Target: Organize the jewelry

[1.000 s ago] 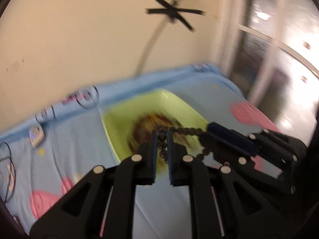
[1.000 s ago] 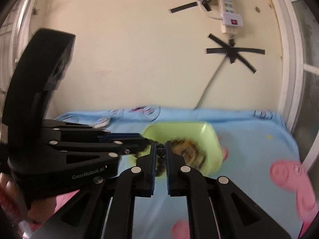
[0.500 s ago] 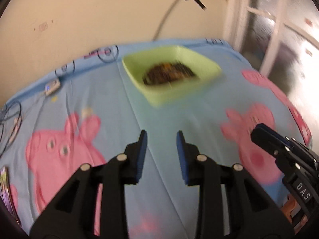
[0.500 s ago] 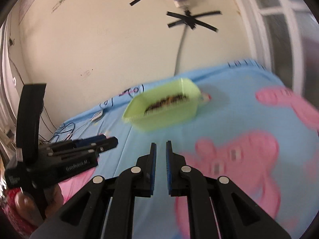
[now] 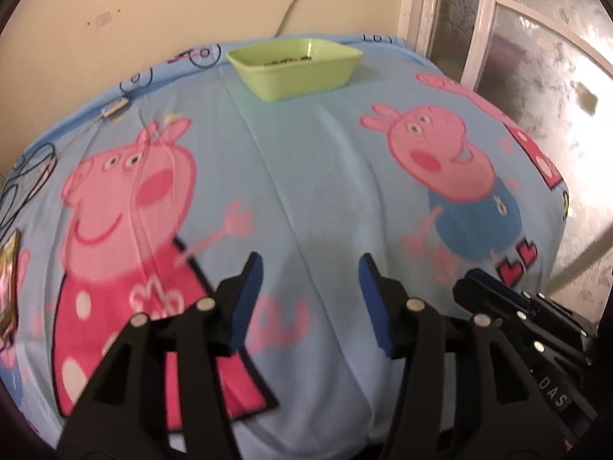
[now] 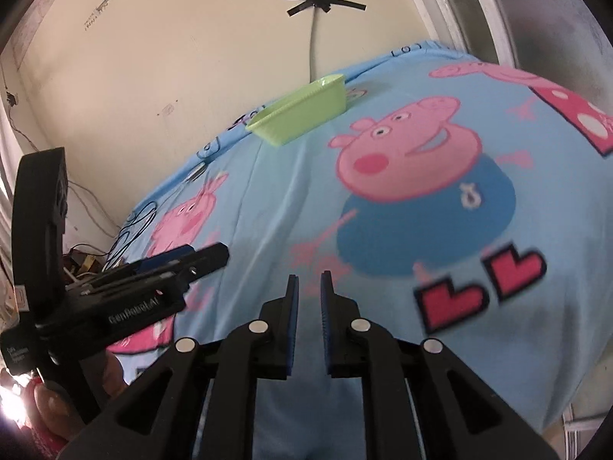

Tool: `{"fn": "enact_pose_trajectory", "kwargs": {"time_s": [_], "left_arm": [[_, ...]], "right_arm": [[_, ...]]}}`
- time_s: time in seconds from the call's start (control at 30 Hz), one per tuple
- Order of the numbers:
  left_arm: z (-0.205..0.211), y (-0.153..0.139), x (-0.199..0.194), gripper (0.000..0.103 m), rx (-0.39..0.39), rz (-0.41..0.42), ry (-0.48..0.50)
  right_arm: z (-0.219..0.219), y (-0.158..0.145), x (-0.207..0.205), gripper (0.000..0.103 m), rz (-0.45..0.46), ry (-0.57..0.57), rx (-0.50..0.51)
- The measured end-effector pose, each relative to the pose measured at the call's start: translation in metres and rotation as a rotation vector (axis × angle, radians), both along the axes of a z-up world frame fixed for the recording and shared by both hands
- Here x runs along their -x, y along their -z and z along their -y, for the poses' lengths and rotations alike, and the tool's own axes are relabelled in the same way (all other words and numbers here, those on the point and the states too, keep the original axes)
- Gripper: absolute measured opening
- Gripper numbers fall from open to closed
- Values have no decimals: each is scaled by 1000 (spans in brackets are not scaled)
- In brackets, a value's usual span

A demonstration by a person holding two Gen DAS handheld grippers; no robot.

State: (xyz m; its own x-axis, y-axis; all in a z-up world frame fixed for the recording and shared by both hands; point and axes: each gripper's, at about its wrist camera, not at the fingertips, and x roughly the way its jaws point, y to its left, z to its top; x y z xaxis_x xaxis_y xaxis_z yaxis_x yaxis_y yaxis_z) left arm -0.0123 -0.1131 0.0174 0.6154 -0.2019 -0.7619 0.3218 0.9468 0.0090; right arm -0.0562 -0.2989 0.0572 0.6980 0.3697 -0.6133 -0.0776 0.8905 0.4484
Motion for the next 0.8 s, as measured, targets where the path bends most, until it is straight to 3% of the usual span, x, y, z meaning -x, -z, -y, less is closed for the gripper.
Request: {"fn": "enact_pose_trajectory", "kwargs": {"time_s": [0.2,0.27,0.4,0.47,0.6,0.63,0.7,0.8], "left_arm": [[-9,3,22,51,-20,0,-32],[-11,3,25,62,-23,0,-46],[-15,1,31,67,-38,32,-61],[-16,0,32,80,-47,51,-70],[-20,-2,32,90,-52,80,-92],[-21,-3,32,97,-72,91,-118],[-22,-4,31,97,-105,107,-143],[-23,-3,31,97,-96,101,-135]], "right_arm": [[-11,-9,18,0,11,-17,2],[-13,-11,22,7,17,-15,6],[-15,-11,19,11,12,-20,11],[-16,-10,18,12,3,-21,13],[-15,-6,14,16,-17,-18,12],[-15,-5,13,18,-20,-17,11],[-14,-3,13,24,-27,-15,10],[-15,-2,13,29,-27,-16,11]]}}
